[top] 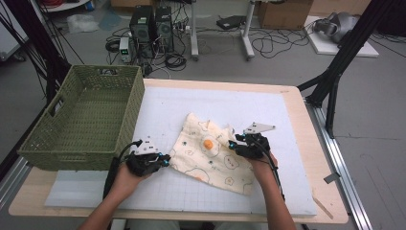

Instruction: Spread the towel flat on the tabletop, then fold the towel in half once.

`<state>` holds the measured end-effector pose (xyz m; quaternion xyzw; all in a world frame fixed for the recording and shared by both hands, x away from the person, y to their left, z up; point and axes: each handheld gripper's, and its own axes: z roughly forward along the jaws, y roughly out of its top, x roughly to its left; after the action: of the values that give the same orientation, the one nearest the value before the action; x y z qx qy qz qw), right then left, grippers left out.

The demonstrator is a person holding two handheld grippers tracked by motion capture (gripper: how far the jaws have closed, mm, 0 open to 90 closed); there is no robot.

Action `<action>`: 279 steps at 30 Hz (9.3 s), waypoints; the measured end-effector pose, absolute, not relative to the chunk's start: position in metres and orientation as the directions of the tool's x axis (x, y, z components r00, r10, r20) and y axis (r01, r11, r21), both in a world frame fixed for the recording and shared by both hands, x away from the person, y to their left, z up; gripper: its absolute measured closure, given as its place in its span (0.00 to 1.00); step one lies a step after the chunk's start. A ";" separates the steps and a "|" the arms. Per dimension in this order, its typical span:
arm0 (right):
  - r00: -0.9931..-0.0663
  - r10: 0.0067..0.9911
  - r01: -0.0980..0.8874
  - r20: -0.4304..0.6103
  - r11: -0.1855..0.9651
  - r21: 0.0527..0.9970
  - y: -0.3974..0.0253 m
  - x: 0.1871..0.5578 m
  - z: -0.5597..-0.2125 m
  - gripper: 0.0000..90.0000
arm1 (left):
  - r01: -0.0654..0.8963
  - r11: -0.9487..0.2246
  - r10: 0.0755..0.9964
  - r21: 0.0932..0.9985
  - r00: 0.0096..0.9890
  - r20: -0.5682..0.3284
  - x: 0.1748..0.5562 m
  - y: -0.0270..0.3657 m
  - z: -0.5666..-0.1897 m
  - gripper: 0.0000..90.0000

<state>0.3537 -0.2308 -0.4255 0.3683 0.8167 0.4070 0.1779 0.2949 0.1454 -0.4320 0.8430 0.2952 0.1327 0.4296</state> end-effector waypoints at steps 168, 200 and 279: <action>-0.507 0.861 0.582 -0.021 0.361 0.728 -0.260 0.401 -0.443 0.93 | 0.555 -0.332 0.842 0.763 0.539 -0.026 0.416 0.114 -0.446 0.62; -0.550 0.835 0.489 -0.023 0.345 0.801 -0.290 0.326 -0.421 0.65 | 0.520 -0.333 0.822 0.787 0.568 -0.028 0.387 0.107 -0.434 0.57; -0.544 0.838 0.386 -0.036 0.288 0.877 -0.298 0.276 -0.419 0.12 | 0.370 -0.129 0.719 0.920 0.674 -0.170 0.323 0.155 -0.428 0.20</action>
<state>0.2758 -0.2978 -0.4193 0.4026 0.7602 0.4406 0.2567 0.3231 0.1551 -0.4280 0.7341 0.3711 0.1598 0.5458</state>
